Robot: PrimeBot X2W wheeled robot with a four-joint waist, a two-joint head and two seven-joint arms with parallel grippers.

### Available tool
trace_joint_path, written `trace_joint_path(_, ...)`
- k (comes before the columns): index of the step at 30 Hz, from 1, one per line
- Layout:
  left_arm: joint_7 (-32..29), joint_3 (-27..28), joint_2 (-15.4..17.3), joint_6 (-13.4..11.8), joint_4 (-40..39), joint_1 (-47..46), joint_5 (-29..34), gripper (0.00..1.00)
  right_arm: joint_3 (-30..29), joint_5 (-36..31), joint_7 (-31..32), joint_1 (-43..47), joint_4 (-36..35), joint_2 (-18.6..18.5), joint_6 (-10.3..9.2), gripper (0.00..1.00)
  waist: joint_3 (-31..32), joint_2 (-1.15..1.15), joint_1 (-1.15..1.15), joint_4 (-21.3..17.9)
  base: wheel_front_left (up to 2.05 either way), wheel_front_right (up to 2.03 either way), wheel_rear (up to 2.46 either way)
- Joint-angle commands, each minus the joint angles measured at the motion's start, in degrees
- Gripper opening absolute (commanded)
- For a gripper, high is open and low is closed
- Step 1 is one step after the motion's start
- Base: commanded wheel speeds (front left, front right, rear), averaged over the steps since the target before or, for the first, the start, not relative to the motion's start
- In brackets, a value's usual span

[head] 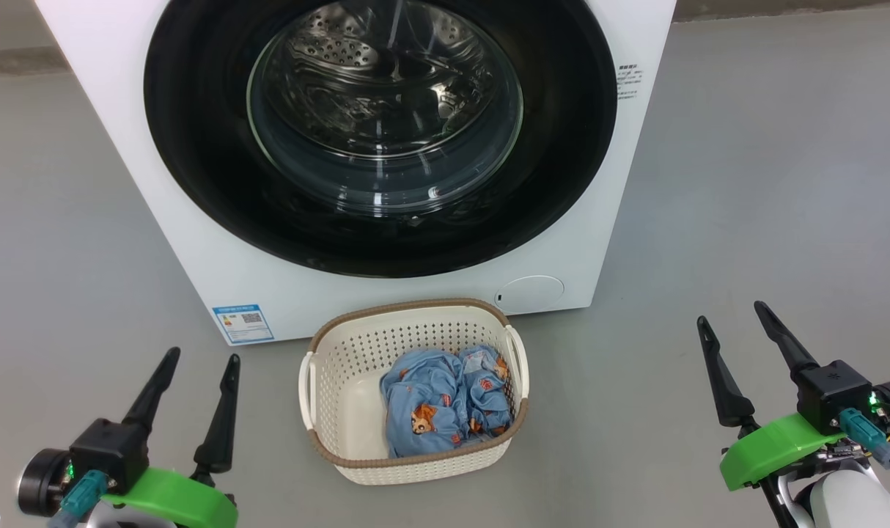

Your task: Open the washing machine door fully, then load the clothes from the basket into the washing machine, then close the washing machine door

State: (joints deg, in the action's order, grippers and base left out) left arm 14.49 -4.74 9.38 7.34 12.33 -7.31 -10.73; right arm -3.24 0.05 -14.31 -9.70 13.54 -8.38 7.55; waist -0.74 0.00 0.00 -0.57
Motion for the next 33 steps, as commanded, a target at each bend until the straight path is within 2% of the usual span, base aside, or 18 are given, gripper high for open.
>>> trace_joint_path(1,0.51,2.26,1.22,0.14,-0.86,-2.8,0.05,1.0,0.95,-0.08,-0.69,-2.21,-1.62,-0.47,-0.06,1.0,0.07,0.0,0.0,0.1,0.0,0.0,0.0)
trace_joint_path(14,0.51,2.57,1.16,0.14,-1.0,-2.42,-3.34,1.0,-0.26,4.62,-0.69,-1.89,-0.55,0.93,-0.06,1.0,0.34,0.0,0.0,0.15,0.0,0.0,0.0)
trace_joint_path(33,0.51,3.94,1.07,0.14,0.1,-2.79,-3.0,1.0,-0.59,7.47,-0.69,-2.33,0.47,1.45,-0.06,1.0,-0.05,0.0,0.0,0.04,0.0,0.0,0.0)
